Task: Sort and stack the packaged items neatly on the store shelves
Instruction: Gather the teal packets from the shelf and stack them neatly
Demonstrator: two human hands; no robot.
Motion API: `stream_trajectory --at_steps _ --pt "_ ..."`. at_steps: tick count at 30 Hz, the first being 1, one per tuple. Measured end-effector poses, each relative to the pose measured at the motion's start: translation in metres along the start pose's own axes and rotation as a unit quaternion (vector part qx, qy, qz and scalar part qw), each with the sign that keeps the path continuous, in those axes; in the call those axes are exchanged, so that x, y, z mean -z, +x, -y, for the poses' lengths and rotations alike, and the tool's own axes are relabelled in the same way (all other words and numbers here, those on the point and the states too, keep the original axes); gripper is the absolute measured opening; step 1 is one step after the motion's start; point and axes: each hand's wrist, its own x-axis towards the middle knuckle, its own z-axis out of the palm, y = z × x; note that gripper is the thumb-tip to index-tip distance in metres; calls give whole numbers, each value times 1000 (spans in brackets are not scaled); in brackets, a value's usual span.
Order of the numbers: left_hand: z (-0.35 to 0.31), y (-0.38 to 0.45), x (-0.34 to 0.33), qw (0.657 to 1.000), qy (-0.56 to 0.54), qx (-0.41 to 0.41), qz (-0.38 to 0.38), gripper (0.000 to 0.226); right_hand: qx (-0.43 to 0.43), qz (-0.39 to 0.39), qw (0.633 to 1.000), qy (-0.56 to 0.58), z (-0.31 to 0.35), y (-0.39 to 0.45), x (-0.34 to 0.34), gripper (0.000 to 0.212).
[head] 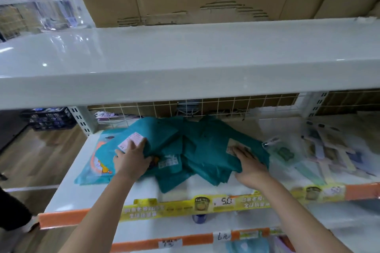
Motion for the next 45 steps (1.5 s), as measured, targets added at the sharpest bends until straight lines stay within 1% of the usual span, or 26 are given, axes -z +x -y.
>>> stream_trajectory --at_steps 4,7,10,13,15,18,20,23,25,26,29,31,32,33,35,36,37,39,42,45 --pt "0 -2 -2 996 80 -33 -17 55 23 37 999 -7 1 1 10 86" --pt "1 -3 -2 993 101 -61 -31 55 19 45 999 -12 5 -4 18 84" --pt "6 -4 -2 985 128 -110 -36 57 21 39 999 -15 11 -10 22 78" --pt "7 -10 0 985 115 -124 -33 56 27 12 1000 -4 19 -10 19 67" --pt "3 -16 0 985 115 -127 -40 58 28 -28 999 6 27 -11 21 60" --pt "0 -23 -1 988 96 -111 -42 65 36 -142 989 17 38 -19 34 50" --pt "1 -25 1 987 95 -117 -55 61 15 -200 980 -10 42 -26 44 42" --pt "-1 -32 11 985 86 -118 -87 52 -15 -247 968 -46 45 -34 54 33" --pt "-5 -38 22 987 41 -86 -132 48 -5 -270 963 -19 45 -38 60 31" --pt "-8 -40 28 983 0 -68 -168 46 4 -280 960 3 45 -40 64 31" --pt "-14 -48 47 957 -95 -59 -268 29 14 -311 943 115 46 -49 77 31" --pt "-20 -56 62 942 -176 -19 -285 24 19 -333 920 204 45 -51 82 30" --pt "-23 -61 70 928 -230 2 -293 25 23 -343 907 244 44 -52 83 28" --pt "-27 -66 75 906 -289 16 -309 25 26 -349 895 277 43 -53 85 23" --pt "-36 -74 80 854 -395 11 -338 23 26 -351 879 323 40 -54 84 13" --pt "-40 -76 77 837 -435 4 -333 21 26 -351 872 341 37 -54 82 12" --pt "-45 -77 72 826 -468 4 -315 20 28 -350 865 359 33 -55 78 13" --pt "-54 -75 56 814 -523 11 -251 17 35 -352 857 375 24 -58 68 15" --pt "-74 -78 36 793 -588 26 -155 11 24 -341 861 378 5 -63 56 15" --pt "-98 -87 25 763 -635 31 -112 7 -2 -322 861 394 -20 -71 53 22"
